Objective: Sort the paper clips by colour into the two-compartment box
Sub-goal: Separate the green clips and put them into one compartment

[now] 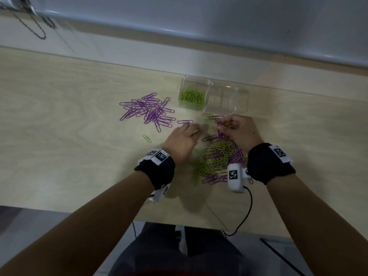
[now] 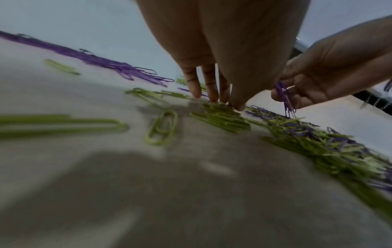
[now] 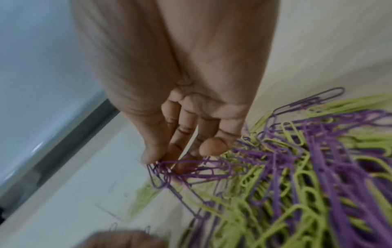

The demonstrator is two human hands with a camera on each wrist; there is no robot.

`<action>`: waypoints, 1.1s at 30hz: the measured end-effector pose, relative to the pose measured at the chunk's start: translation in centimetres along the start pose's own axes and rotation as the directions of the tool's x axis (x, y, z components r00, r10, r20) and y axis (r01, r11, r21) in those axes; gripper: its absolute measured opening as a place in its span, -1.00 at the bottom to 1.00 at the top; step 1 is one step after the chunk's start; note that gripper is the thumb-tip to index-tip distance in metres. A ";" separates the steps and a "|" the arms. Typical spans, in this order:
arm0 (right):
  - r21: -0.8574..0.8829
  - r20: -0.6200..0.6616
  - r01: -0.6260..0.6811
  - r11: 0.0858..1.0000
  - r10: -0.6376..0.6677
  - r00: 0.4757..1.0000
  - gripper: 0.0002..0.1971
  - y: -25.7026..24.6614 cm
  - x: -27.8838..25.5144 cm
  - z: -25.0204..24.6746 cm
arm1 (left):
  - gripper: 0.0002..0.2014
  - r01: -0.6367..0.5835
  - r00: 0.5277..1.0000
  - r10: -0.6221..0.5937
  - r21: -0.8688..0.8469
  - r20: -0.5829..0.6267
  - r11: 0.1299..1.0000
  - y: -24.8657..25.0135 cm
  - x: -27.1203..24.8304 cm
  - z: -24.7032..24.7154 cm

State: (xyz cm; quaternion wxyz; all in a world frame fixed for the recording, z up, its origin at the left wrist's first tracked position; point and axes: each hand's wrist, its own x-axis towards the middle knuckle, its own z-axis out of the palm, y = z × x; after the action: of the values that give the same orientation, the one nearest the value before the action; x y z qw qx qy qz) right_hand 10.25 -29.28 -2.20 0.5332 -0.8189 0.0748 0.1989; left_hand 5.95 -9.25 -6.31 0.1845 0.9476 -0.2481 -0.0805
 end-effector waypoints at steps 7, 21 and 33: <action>0.296 0.072 -0.067 0.953 0.047 0.996 -0.90 -3.7 0.3 3.2 | -0.64 0.242 0.868 -0.479 -0.729 -0.132 0.640 0.3 -3.4 -2.9; -0.414 0.119 0.161 0.896 -0.122 0.985 -0.80 -2.6 0.6 3.6 | -0.88 0.403 0.707 -0.700 -0.755 -0.102 0.518 -8.4 -1.7 -7.8; -0.743 0.283 0.286 0.605 -0.104 0.954 -0.89 0.6 0.3 2.5 | -0.69 0.161 0.983 -0.182 -0.348 -0.030 0.924 0.2 -1.0 -0.2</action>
State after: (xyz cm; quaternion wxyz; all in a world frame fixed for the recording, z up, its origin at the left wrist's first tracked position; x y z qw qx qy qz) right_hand 9.77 -27.28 -3.68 0.1516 -0.9452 -0.1652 0.2375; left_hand 5.09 -8.86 -6.01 0.3470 0.9208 -0.1405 -0.1094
